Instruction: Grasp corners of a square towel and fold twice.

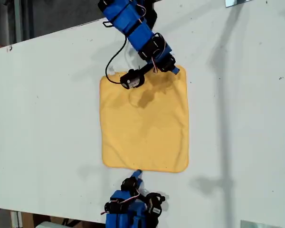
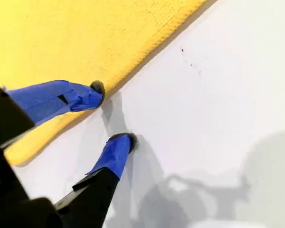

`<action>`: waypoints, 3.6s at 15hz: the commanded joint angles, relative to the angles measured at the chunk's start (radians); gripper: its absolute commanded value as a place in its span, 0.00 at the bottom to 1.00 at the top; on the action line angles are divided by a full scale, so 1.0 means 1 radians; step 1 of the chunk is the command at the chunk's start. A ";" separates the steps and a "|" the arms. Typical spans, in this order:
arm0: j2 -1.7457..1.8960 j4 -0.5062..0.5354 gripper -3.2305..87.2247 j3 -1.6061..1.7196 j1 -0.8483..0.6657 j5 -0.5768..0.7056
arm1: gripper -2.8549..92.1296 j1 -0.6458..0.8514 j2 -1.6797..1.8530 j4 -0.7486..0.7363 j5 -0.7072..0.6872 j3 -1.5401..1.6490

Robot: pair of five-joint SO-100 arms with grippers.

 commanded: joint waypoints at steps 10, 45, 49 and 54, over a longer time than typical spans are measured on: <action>-0.100 -0.020 0.25 -0.086 0.087 -0.135 | 0.03 0.026 -0.465 -0.012 -0.114 -0.428; -1.269 -0.092 0.03 -1.161 0.732 -0.861 | 0.03 0.008 -0.515 0.049 -0.100 -0.457; -1.305 0.391 0.03 -1.503 0.703 -0.729 | 0.03 0.023 -0.454 0.222 -0.100 -0.584; -1.229 0.687 0.03 -1.819 0.581 -0.362 | 0.03 0.130 -0.133 0.379 -0.163 -0.624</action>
